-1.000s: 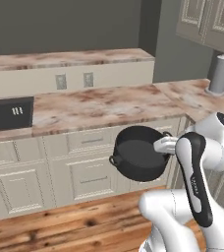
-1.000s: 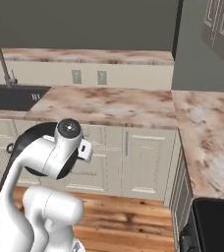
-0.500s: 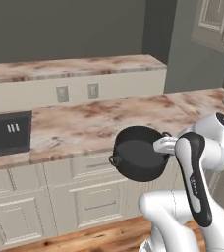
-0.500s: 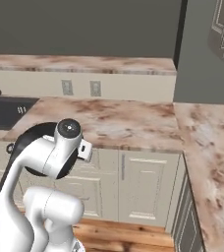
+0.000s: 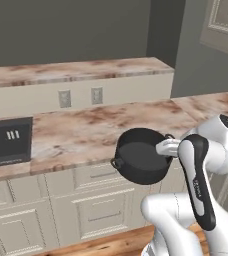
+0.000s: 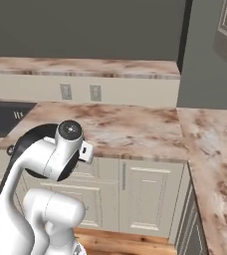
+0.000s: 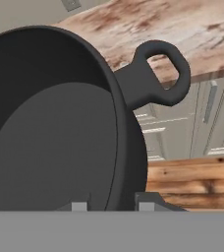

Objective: Move the pot and pan from the stove into the sink.

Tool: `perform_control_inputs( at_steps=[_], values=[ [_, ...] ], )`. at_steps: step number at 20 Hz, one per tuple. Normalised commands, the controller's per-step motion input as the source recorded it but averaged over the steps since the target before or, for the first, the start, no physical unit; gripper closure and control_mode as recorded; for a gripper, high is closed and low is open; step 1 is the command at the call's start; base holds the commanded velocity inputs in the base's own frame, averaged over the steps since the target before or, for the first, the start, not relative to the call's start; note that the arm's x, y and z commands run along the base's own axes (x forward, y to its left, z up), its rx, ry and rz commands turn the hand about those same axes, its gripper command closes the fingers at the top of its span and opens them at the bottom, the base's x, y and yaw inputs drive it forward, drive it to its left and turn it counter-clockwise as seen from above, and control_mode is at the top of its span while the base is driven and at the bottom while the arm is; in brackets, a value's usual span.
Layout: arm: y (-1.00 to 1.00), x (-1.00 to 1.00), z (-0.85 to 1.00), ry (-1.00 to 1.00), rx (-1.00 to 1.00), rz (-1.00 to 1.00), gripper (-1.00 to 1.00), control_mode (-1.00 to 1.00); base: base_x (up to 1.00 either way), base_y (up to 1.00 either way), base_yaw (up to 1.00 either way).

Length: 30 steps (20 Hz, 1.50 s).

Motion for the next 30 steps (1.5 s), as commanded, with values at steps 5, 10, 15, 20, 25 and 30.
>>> perform_control_inputs(
  at_steps=[5,10,15,20,25,30],
  values=[
    [0.0,0.0,0.0,0.0,0.0,0.0,1.0,1.0,-0.01,0.76,0.0],
    [0.0,0.0,0.0,0.0,0.0,0.0,1.0,1.0,-0.05,0.9,0.0],
    [0.0,0.0,0.0,0.0,0.0,0.0,1.0,1.0,-0.06,0.87,0.0],
    [0.0,0.0,0.0,0.0,0.0,0.0,1.0,1.0,-0.05,0.51,0.0],
    [0.0,0.0,0.0,0.0,0.0,0.0,1.0,1.0,0.0,0.03,0.0],
    [0.0,0.0,0.0,0.0,0.0,0.0,1.0,1.0,0.3,0.18,-0.01]
  ],
)
